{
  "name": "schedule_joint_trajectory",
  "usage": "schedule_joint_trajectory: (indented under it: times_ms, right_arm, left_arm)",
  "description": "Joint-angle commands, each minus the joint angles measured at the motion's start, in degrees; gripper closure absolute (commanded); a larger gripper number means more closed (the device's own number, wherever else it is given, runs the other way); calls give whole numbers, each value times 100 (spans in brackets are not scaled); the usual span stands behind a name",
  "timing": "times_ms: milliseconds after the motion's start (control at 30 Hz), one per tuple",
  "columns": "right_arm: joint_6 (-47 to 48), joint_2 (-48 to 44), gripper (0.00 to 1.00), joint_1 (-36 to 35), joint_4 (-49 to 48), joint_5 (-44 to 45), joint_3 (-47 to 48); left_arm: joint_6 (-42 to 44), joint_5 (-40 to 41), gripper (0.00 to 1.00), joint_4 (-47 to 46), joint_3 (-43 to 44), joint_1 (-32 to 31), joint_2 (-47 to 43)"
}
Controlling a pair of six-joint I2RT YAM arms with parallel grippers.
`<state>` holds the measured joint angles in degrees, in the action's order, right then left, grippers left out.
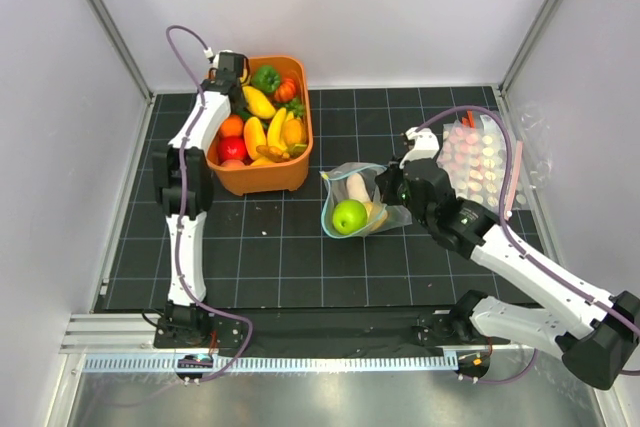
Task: Place the food in the zip-top bag and seal the zipper
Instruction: Pick up the fake fruit from the bin.
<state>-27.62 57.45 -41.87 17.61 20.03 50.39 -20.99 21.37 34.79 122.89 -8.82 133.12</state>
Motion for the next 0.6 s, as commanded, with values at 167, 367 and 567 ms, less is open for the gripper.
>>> schedule_joint_trajectory:
  times_ms: [167, 367, 567]
  right_arm:
    - [-86, -225, 99, 21, -310, 212, 15]
    - [-60, -287, 99, 21, -293, 334, 6]
    - [-42, -331, 99, 21, -310, 423, -3]
  left_arm:
    - [51, -107, 100, -358, -483, -128, -909]
    - [201, 52, 100, -604, -1029, -296, -1639]
    - [183, -36, 100, -692, -1267, -383, -1974]
